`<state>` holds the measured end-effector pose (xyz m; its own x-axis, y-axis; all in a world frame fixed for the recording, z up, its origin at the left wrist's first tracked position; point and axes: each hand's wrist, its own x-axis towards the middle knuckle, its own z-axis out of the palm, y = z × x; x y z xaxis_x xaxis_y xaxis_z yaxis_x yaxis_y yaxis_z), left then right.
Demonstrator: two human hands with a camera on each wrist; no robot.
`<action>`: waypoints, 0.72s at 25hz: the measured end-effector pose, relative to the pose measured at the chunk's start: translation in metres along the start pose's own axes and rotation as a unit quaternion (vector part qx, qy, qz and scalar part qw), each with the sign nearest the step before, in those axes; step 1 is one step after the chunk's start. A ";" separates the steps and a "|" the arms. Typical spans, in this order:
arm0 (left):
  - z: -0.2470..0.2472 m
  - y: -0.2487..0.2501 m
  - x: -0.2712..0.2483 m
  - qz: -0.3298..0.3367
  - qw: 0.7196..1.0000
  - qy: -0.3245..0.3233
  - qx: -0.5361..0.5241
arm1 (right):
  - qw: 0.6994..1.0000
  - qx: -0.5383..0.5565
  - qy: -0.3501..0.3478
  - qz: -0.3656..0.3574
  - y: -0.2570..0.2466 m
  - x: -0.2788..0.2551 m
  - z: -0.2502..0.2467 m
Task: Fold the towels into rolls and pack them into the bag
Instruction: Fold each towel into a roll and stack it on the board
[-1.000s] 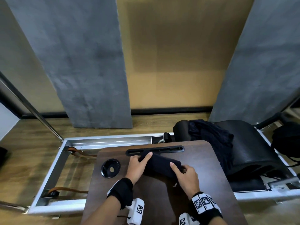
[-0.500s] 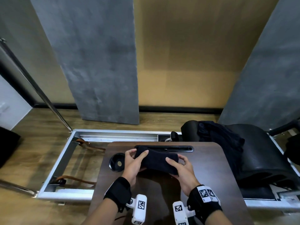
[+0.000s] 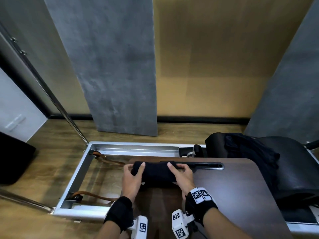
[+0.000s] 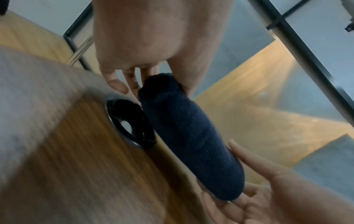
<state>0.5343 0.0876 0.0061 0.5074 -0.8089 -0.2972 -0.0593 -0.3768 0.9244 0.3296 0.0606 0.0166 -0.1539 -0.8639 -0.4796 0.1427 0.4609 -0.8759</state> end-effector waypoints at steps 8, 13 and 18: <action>-0.022 -0.006 0.031 0.000 0.998 0.011 0.063 | 0.987 -0.140 0.050 -0.054 0.017 0.021 0.019; -0.021 -0.003 0.029 -0.034 0.997 0.043 -0.056 | 0.975 -0.188 0.079 -0.088 0.021 0.019 0.020; -0.021 -0.001 0.013 0.026 0.997 0.069 0.037 | 0.970 -0.198 0.099 -0.099 0.021 0.012 0.025</action>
<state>0.5592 0.0866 0.0064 0.6146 -0.7604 -0.2099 -0.1490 -0.3731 0.9157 0.3554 0.0543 -0.0062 -0.3309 -0.9056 -0.2654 -0.2907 0.3654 -0.8843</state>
